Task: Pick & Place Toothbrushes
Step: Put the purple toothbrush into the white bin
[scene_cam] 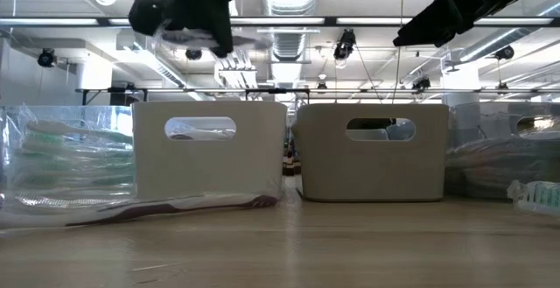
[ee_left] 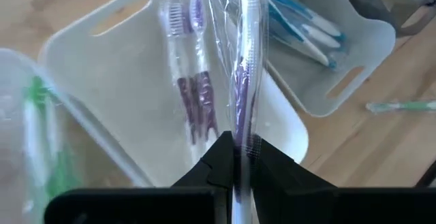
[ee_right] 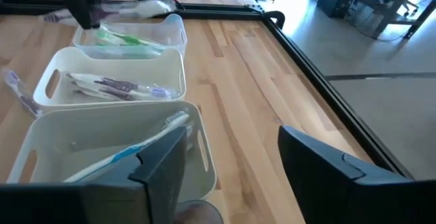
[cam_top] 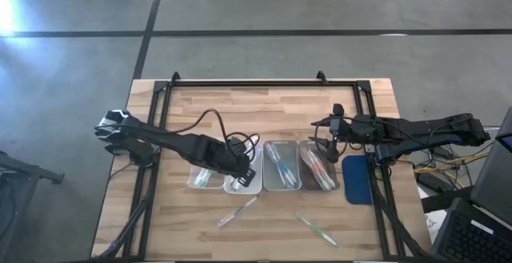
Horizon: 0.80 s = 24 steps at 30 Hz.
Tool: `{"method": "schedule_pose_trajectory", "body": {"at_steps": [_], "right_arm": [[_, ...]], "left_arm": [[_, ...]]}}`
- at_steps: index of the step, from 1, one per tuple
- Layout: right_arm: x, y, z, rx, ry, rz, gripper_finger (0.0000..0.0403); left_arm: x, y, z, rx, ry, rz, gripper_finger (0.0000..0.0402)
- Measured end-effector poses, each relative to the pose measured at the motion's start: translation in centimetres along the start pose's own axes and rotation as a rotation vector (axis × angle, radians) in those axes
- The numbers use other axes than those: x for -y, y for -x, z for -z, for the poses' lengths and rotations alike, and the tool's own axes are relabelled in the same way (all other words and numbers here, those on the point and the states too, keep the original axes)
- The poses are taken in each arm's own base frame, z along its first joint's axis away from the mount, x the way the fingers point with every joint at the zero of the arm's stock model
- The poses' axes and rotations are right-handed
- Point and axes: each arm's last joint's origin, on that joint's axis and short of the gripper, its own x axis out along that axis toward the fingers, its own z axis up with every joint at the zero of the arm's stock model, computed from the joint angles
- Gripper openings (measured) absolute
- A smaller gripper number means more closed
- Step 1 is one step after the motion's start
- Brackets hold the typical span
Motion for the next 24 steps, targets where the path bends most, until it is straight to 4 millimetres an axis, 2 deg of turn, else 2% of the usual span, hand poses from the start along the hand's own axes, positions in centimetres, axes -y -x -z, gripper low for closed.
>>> {"method": "schedule_pose_trajectory", "body": {"at_steps": [9, 14, 24], "right_arm": [[0.0, 0.0, -0.1, 0.006, -0.003, 0.002, 0.0243], [0.0, 0.0, 0.0, 0.003, -0.005, 0.003, 0.0247], [0.1, 0.0, 0.0, -0.001, -0.008, 0.003, 0.0217]], "left_arm": [[0.3, -3.0, 0.3, -0.059, -0.029, -0.016, 0.0031], [0.0, -3.9, -0.2, -0.085, -0.027, -0.034, 0.0031], [-0.1, -4.9, -0.4, -0.105, -0.049, -0.051, 0.003]]}}
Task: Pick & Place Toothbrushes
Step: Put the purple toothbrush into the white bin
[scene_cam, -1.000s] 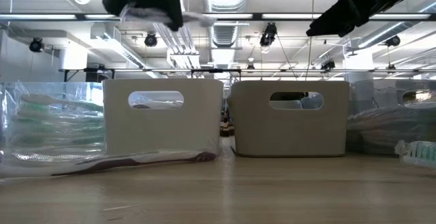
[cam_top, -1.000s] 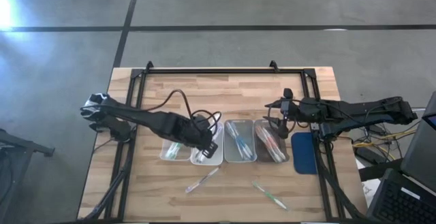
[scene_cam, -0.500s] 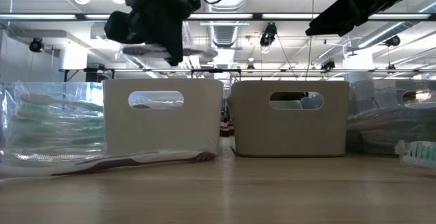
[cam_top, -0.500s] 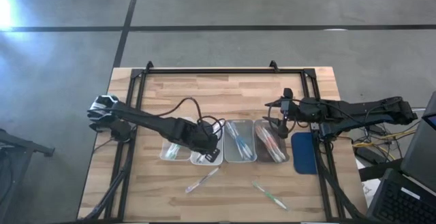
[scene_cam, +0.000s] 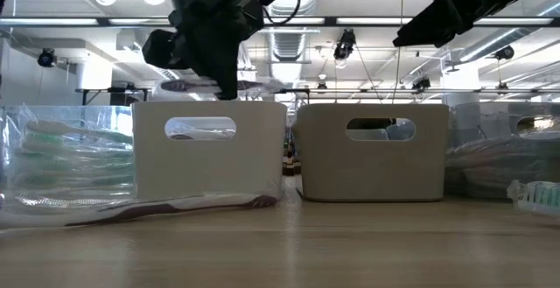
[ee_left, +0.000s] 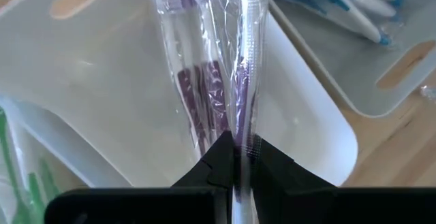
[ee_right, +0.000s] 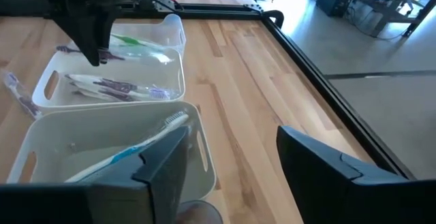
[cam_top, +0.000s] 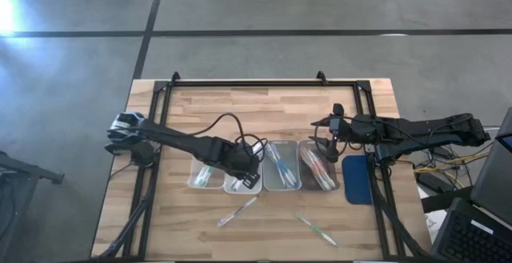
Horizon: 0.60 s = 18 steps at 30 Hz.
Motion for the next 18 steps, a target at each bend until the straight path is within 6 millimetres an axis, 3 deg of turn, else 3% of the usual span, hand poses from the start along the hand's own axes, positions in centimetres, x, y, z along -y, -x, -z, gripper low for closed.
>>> {"method": "schedule_pose_trajectory", "body": {"at_steps": [9, 18], "right_arm": [[0.0, 0.0, 0.0, -0.001, 0.003, 0.0, 0.0205], [0.0, 0.0, 0.0, -0.001, 0.004, 0.0, 0.0222]], "left_arm": [[0.2, -1.3, 0.1, -0.028, -0.029, -0.007, 0.003], [0.2, -2.4, 0.1, -0.062, -0.028, -0.023, 0.003]]}}
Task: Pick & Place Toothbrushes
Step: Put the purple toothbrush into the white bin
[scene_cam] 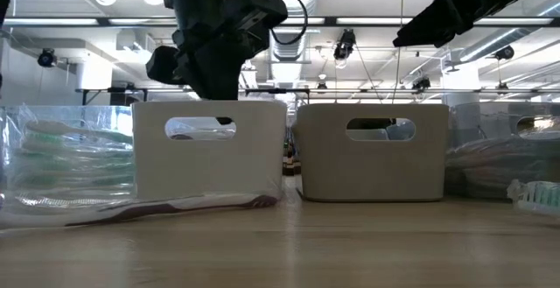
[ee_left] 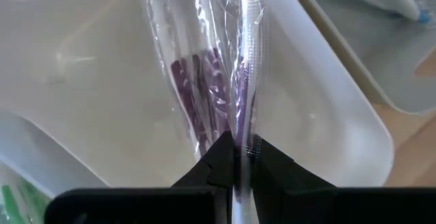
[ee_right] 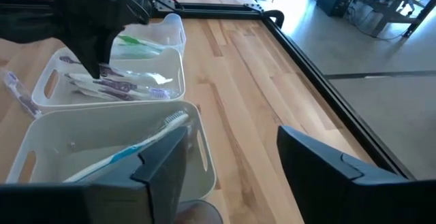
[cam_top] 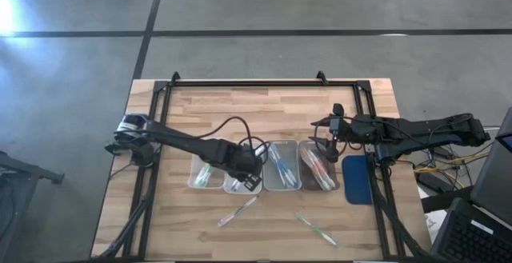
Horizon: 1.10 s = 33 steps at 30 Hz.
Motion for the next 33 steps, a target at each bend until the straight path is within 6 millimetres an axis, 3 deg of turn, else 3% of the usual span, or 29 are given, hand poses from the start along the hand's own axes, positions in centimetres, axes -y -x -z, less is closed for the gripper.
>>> {"method": "schedule_pose_trajectory", "body": {"at_steps": [23, 33], "right_arm": [[0.0, -0.1, 0.3, -0.009, -0.001, 0.0, 0.0256], [0.0, -0.1, 0.3, -0.009, -0.001, -0.001, 0.0231]], "left_arm": [[-0.8, -1.3, -0.8, -0.022, 0.011, -0.017, 0.0033], [-1.5, -2.7, -0.2, -0.052, 0.028, 0.002, 0.0041]]}}
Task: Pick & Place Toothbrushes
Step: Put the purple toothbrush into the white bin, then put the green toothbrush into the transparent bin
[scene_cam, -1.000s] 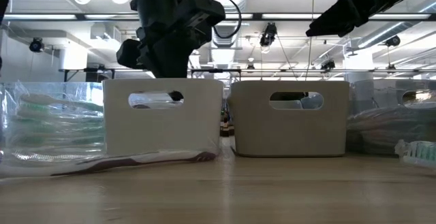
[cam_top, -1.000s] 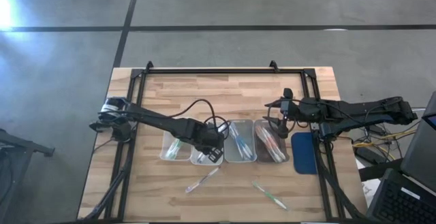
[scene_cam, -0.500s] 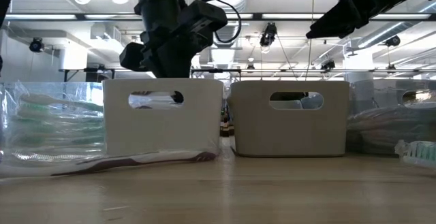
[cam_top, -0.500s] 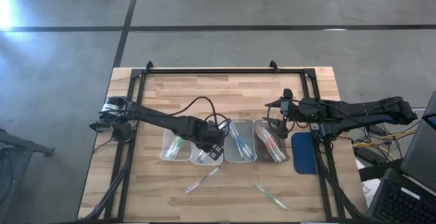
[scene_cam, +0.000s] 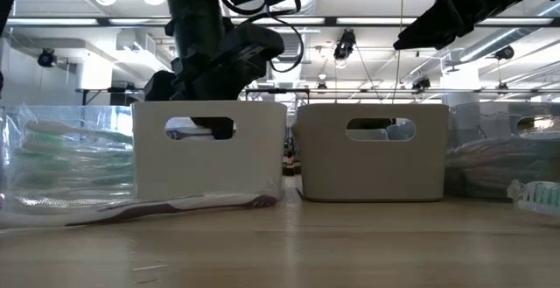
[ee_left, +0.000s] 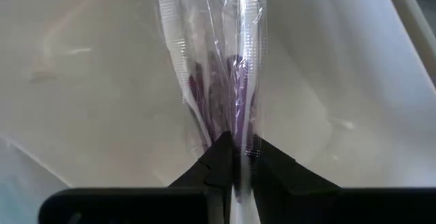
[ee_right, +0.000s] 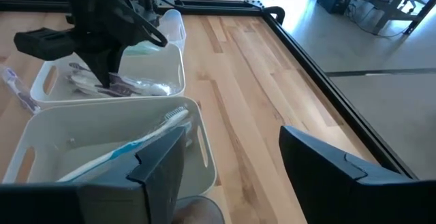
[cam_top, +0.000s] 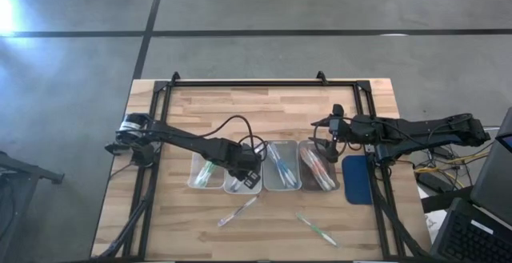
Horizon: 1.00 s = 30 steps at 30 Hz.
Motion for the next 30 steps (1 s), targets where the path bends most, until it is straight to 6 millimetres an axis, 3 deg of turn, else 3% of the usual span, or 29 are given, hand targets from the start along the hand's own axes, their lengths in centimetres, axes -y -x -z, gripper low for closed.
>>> {"method": "schedule_pose_trajectory", "body": {"at_steps": [8, 17, 30], "right_arm": [[0.0, 0.0, 0.0, 0.0, 0.0, 0.0, 0.0219], [0.0, 0.0, 0.0, 0.0, 0.0, 0.0, 0.024], [0.0, 0.0, 0.0, 0.0, -0.001, 0.0, 0.0267]], "left_arm": [[0.2, 0.3, -0.2, 0.003, -0.035, 0.018, 0.0074], [0.2, 0.6, -0.3, -0.03, -0.038, 0.047, 0.0138], [-0.5, 5.5, -0.5, 0.013, -0.021, 0.154, 0.0151]]}}
